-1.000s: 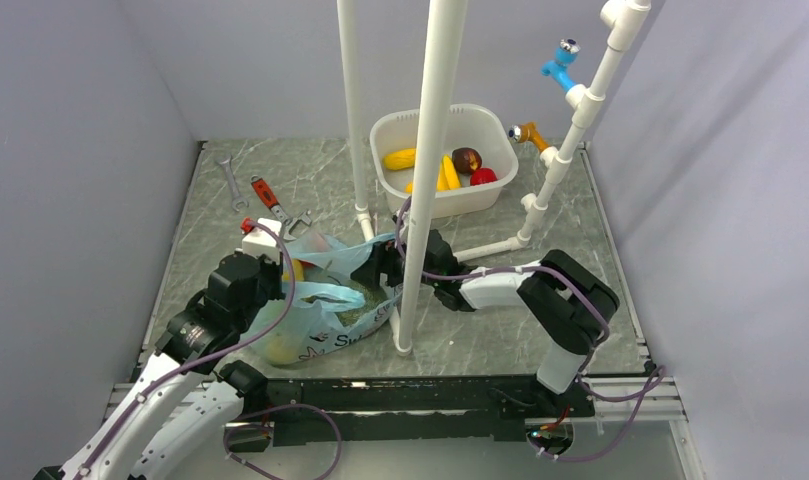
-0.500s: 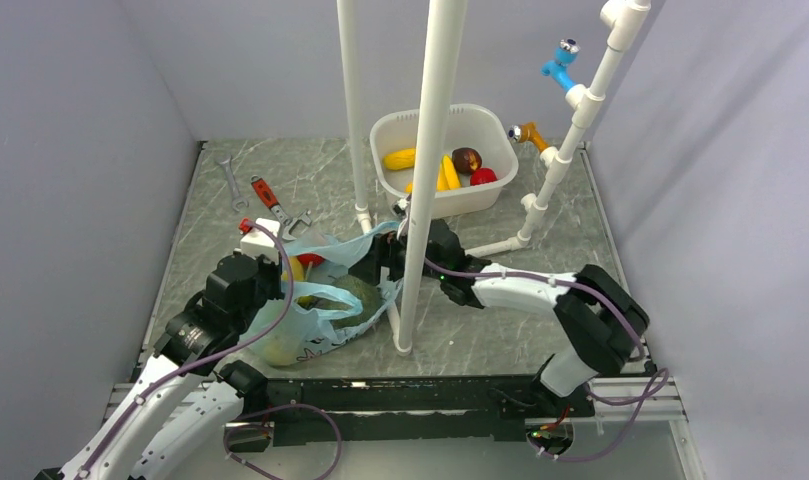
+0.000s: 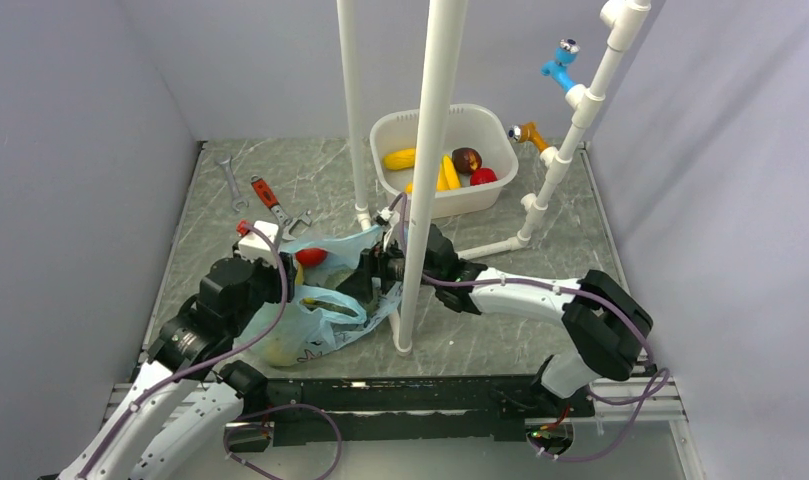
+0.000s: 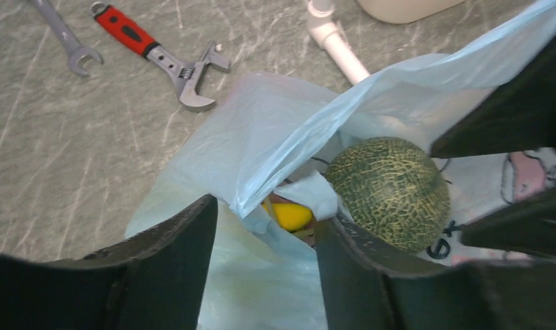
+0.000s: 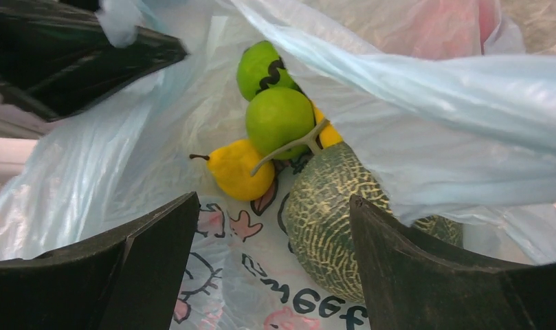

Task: Take the fake fruits out of the plastic bag
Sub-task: Adjust the fake fruit in the plastic bag.

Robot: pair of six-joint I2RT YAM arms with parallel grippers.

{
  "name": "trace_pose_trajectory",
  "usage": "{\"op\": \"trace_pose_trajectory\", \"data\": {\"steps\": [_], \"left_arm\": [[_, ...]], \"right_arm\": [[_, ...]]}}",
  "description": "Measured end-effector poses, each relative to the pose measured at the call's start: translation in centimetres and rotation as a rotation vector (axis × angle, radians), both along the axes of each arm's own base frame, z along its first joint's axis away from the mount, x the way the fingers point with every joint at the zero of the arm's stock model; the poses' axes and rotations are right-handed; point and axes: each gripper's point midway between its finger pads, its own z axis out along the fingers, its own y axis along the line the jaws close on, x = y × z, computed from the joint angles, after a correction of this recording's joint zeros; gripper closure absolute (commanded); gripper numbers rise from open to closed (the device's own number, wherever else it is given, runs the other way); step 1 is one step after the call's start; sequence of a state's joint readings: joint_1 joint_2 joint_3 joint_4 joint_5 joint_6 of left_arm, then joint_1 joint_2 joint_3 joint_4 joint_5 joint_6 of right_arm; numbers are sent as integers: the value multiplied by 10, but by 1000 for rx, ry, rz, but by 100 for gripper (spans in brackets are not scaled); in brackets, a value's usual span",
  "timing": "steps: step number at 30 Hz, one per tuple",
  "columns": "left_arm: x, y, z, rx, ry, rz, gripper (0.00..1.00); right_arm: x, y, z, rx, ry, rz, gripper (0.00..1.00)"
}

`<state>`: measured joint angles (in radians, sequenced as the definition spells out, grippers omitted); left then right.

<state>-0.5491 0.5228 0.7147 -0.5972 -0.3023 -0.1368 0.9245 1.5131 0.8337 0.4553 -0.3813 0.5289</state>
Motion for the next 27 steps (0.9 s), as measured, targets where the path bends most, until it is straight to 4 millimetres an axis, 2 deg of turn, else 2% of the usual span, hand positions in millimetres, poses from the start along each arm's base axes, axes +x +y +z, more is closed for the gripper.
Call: {"op": "trace_pose_trajectory", "data": {"steps": [3,6,9,12,14,18,21,23,27], "left_arm": [[-9,-8,13,-44,3,-51,21],[-21,-24,50,-126,-19,-145,19],[-35,-48,96,-226,-61,-292,9],[-55,-76,121,-297,-66,-483,5],[-64,-90,118,-314,-27,-572,4],[-65,-101,103,-289,46,-603,1],[-83,-118,93,-244,71,-688,1],[-95,-127,84,-192,89,-733,1],[-100,-143,53,-24,133,-733,1]], "right_arm": [[-1,2,-11,-17,24,11,19],[-6,1,-20,-29,45,22,21],[-11,3,-22,-29,55,33,21],[-15,5,-20,-16,64,40,22],[-15,5,-19,-9,66,41,22],[-15,4,-21,-7,70,35,22],[-15,4,-21,-4,67,30,22],[-14,4,-21,-3,68,29,22],[-14,4,-21,-2,71,28,22]]}}
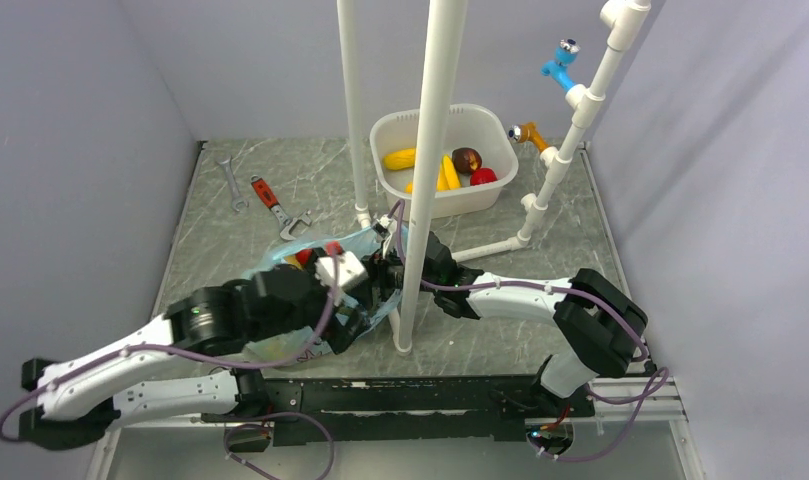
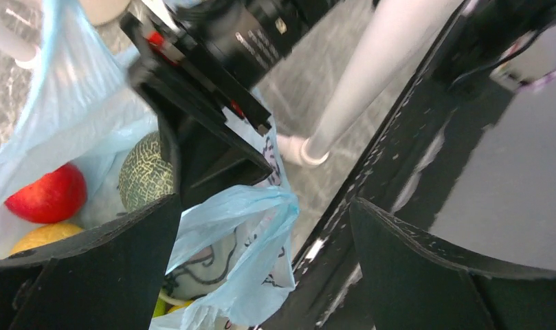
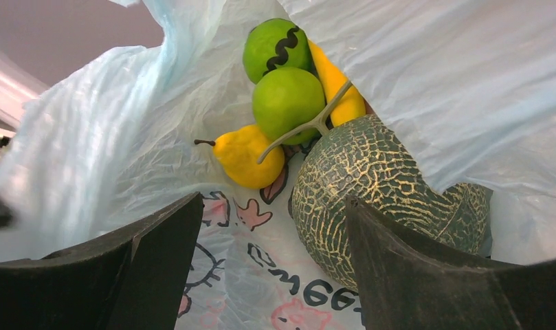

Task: Take the fake fruits out of the plastic bag
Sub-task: Adjust the fake fruit in the plastic bag.

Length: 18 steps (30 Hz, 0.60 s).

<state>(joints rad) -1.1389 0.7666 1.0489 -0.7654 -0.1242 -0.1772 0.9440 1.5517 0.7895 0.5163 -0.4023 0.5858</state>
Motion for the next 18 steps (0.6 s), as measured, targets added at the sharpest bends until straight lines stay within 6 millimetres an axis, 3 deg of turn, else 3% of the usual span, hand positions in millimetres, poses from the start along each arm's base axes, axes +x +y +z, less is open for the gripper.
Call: {"op": "trace_pose_trajectory", "data": {"steps": [5,7,9,11,13,18], "left_arm": [[0,2,-51,239,-73,30,0],[3,9,-60,315,-113,55,6],[7,13,-65,384,-160,99,28],[12,21,-70,457,-192,159,61],[16,29,-71,507,-212,226,75],[9,47,-73,506,-179,329,93]], "right_arm": [[0,0,0,0,0,-2,22],[0,0,0,-1,0,-4,22],[0,0,0,-1,1,-4,22],[0,0,0,-1,1,-4,22],[0,-1,0,0,0,-4,22],[-1,0,1,0,-5,5,22]]}}
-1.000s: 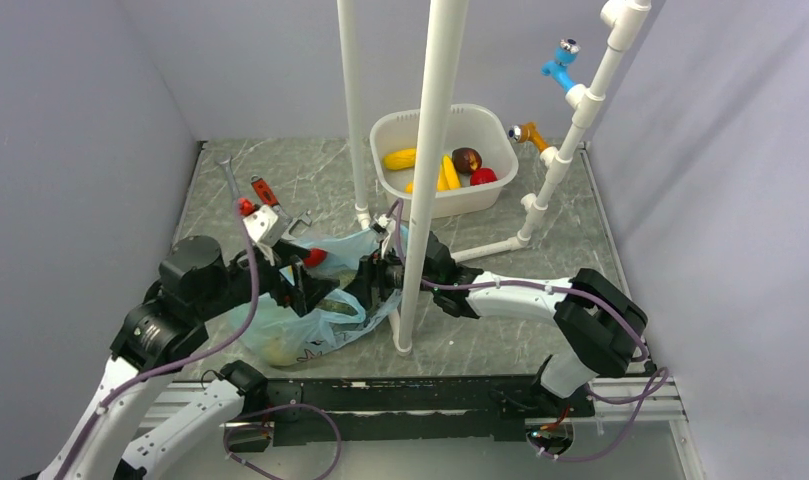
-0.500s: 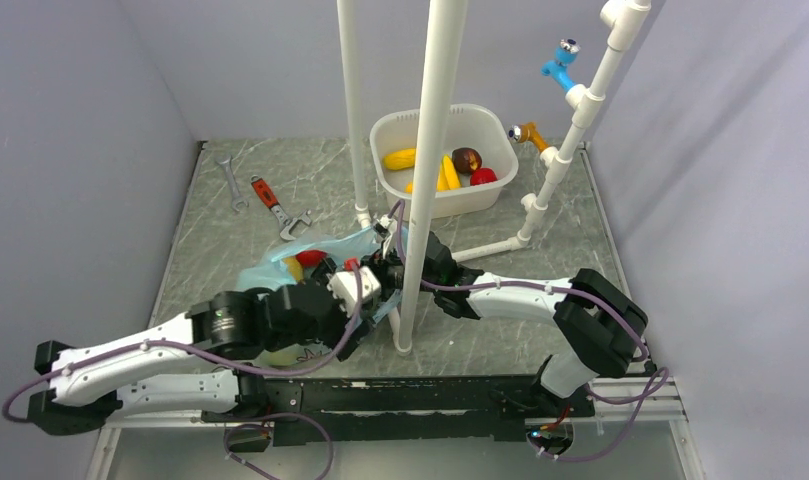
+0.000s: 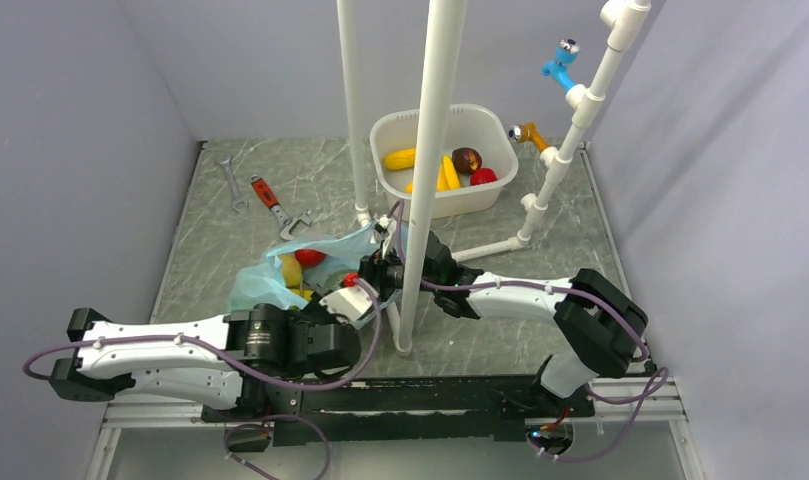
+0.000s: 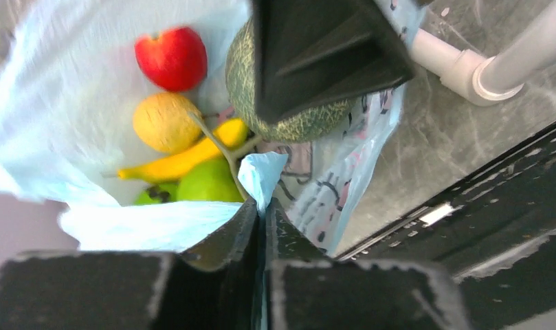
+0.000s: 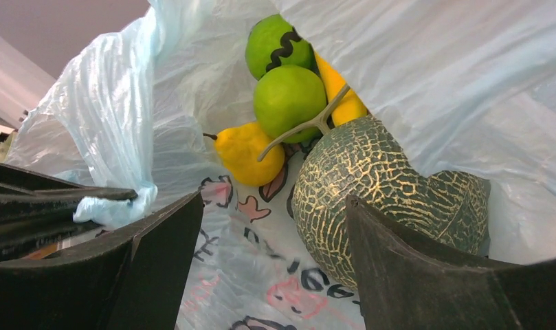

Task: Take the fake fruits out of the plastic bag
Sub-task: Adjust the fake fruit in the plastic bag.

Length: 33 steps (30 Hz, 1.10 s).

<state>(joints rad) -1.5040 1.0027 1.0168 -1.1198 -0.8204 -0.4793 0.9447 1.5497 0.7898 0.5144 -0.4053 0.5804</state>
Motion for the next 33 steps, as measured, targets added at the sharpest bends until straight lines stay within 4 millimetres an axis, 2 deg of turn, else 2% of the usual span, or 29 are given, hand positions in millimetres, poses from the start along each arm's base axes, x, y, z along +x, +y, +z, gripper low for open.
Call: {"op": "trace_pose_trajectory", "data": {"steps": [3,7,11,15,19,26,33], "left_arm": [[-11,17,-2,-75,46,85,98],[-21,39,3,-265,111,178,100],[-28,52,-2,-469,184,197,100],[-35,59,-18,-593,255,228,100],[-43,57,-28,-672,321,211,100],[-59,42,-37,-660,412,178,100],[-67,31,-57,-482,434,180,100]], "right_arm": [[1,2,4,0,-16,6,21],[6,14,23,30,-50,21,23],[8,33,36,58,-70,49,33],[4,41,22,38,-47,64,35],[6,33,-6,-23,-22,19,36],[15,16,-13,-56,-79,-84,37],[22,-2,-13,-56,-122,-173,38]]}}
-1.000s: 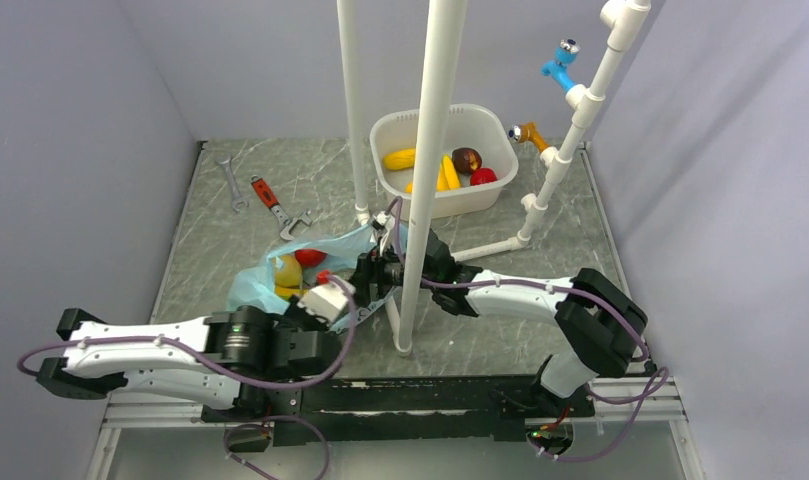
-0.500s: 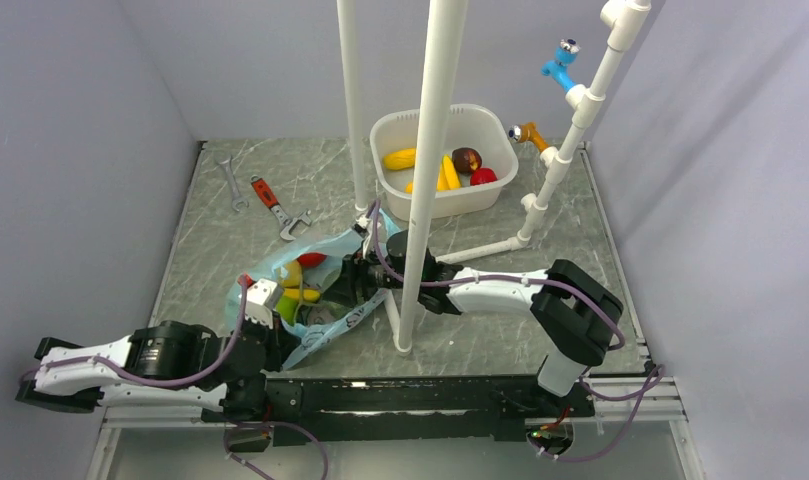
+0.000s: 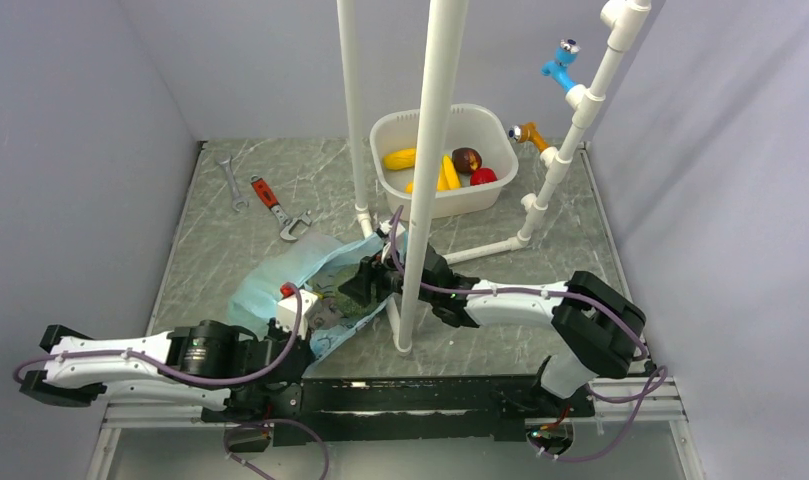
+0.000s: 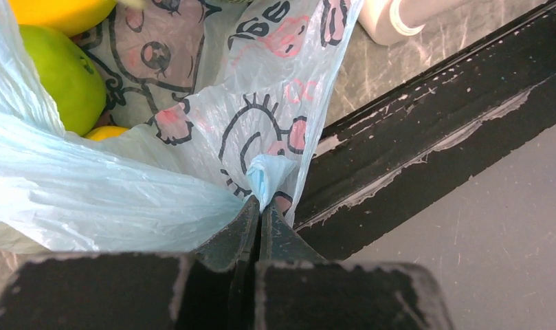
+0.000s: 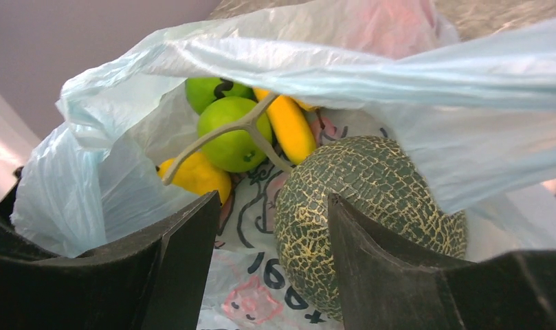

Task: Take the fake fruits out of the plastic bag
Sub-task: Adjust the fake fruit in the plastic bag.

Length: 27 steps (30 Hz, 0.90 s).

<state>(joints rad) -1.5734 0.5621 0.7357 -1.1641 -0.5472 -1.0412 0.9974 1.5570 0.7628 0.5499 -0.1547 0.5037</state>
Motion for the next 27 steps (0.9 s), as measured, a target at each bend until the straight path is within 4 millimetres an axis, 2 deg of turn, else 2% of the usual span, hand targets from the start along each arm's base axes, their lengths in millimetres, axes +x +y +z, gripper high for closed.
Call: {"op": "trace_pose_trajectory", "data": {"steps": [7,8,10,15,22,27], "left_arm": [[0,12,4,13,31,63,100],[0,16,5,1,36,79,100],[0,22,6,-19,44,97,100],[0,28,12,-92,57,113,100],[0,32,10,-76,57,114,100],[1,35,5,2,53,127,100]], "right_arm": [[18,-15,-9,-14,-28,-121,41],[22,-19,-12,-23,-28,-144,41],[21,-28,-32,-60,14,-169,42],[24,-25,-31,-35,17,-181,42],[22,-17,-28,-40,25,-153,41],[12,-28,-32,-98,38,-145,34]]}}
